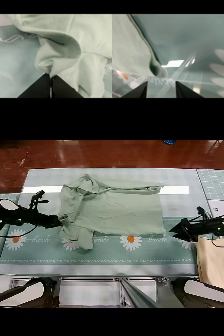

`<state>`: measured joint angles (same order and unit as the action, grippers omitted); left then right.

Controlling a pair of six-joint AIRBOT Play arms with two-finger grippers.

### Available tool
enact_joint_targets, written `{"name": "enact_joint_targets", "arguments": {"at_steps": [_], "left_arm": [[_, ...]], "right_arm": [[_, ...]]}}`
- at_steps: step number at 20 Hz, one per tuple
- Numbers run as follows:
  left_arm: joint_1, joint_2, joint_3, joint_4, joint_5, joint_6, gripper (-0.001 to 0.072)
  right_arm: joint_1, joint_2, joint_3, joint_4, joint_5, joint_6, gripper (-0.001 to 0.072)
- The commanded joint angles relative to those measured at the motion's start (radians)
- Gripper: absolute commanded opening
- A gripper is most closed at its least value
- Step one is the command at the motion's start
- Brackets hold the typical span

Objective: Fold the shirts.

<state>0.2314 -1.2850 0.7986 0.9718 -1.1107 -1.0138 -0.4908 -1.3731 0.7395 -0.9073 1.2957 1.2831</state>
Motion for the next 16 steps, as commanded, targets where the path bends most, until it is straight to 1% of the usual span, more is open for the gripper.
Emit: {"name": "enact_joint_targets", "arguments": {"at_steps": [1, 3, 4, 5, 6, 7, 8, 10, 11, 14, 16], "left_arm": [[-0.001, 0.0, 0.002, -0.052, -0.004, -0.006, 0.0022], [-0.001, 0.0, 0.005, -0.06, -0.001, -0.004, 0.0022], [0.001, 0.0, 0.009, -0.061, 0.001, -0.003, 0.0022], [0.001, 0.0, 0.018, -0.064, 0.001, -0.003, 0.0022], [0.001, 0.0, 0.029, -0.076, 0.0, -0.003, 0.0022], [0.001, 0.0, 0.046, -0.094, -0.002, -0.009, 0.0022], [0.001, 0.0, 0.07, -0.116, -0.01, -0.024, 0.0022], [0.007, 0.001, 0.161, -0.19, -0.043, -0.049, 0.0022], [0.013, 0.004, 0.215, -0.242, -0.056, -0.061, 0.0022], [0.02, 0.024, 0.428, -0.403, -0.053, -0.112, 0.0022], [0.02, 0.036, 0.62, -0.422, -0.052, -0.205, 0.0022]], "right_arm": [[0.125, -0.078, 0.016, 0.102, -0.096, -0.004, 0.0407], [0.19, -0.124, 0.055, 0.172, -0.162, 0.011, 0.0407], [0.226, -0.148, 0.08, 0.18, -0.185, 0.037, 0.0407], [0.257, -0.172, 0.107, 0.18, -0.197, 0.057, 0.039], [0.284, -0.194, 0.134, 0.185, -0.197, 0.068, 0.0305], [0.306, -0.206, 0.163, 0.2, -0.192, 0.053, 0.0126], [0.322, -0.205, 0.202, 0.233, -0.176, 0.006, 0.002], [0.326, -0.185, 0.329, 0.276, -0.103, -0.018, 0.002], [0.326, -0.156, 0.423, 0.249, -0.074, -0.014, 0.002], [0.325, -0.028, 0.755, 0.062, -0.076, 0.068, 0.002], [0.316, 0.05, 0.993, -0.074, -0.08, 0.126, 0.002]]}}
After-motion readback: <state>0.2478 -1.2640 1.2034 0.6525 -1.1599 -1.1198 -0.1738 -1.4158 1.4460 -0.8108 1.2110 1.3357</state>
